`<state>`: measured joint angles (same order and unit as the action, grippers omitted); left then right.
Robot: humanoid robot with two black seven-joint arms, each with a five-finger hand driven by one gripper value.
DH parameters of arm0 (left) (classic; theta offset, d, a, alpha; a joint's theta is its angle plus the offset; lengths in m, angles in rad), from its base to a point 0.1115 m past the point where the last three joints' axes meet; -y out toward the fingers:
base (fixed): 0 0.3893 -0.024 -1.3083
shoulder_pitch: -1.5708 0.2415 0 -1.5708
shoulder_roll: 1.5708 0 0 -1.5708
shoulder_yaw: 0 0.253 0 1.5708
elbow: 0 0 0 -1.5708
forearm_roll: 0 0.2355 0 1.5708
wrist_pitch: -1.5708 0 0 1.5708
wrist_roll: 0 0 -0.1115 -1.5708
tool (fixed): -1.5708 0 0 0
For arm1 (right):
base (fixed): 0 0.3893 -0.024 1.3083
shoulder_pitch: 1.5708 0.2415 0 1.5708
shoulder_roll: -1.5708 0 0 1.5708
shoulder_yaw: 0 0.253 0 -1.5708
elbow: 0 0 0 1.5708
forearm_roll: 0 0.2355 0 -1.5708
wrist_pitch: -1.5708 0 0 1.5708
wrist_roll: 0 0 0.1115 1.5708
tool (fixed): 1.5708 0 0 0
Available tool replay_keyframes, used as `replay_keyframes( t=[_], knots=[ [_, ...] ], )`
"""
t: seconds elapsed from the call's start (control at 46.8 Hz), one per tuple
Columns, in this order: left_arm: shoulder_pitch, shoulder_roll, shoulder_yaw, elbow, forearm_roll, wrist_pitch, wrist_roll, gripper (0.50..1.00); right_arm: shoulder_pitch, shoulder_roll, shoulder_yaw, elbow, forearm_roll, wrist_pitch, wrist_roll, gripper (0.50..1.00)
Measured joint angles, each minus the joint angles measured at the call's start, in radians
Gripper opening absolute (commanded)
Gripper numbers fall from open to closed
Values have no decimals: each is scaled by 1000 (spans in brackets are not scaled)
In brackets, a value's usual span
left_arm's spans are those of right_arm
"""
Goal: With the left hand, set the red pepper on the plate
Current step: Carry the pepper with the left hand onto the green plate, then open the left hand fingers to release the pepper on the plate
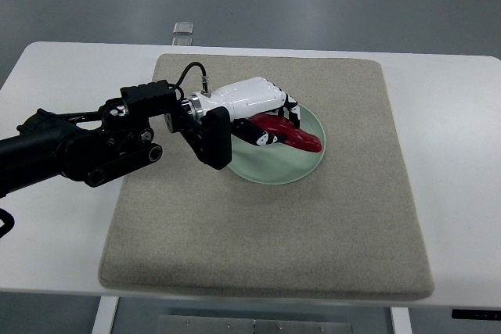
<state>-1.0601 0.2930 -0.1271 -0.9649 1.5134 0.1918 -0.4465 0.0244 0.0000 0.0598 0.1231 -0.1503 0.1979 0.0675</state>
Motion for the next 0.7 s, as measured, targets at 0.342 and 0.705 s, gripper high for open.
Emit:
replay_keyframes(
  t=[0.342, 0.705],
  knots=[
    [3, -2, -5, 0, -10, 1, -6, 773, 0, 0, 0, 0, 0, 0, 0, 932],
    [2, 0, -20, 0, -20, 3, -6, 928, 0, 0, 0, 0, 0, 0, 0, 932]
  ],
)
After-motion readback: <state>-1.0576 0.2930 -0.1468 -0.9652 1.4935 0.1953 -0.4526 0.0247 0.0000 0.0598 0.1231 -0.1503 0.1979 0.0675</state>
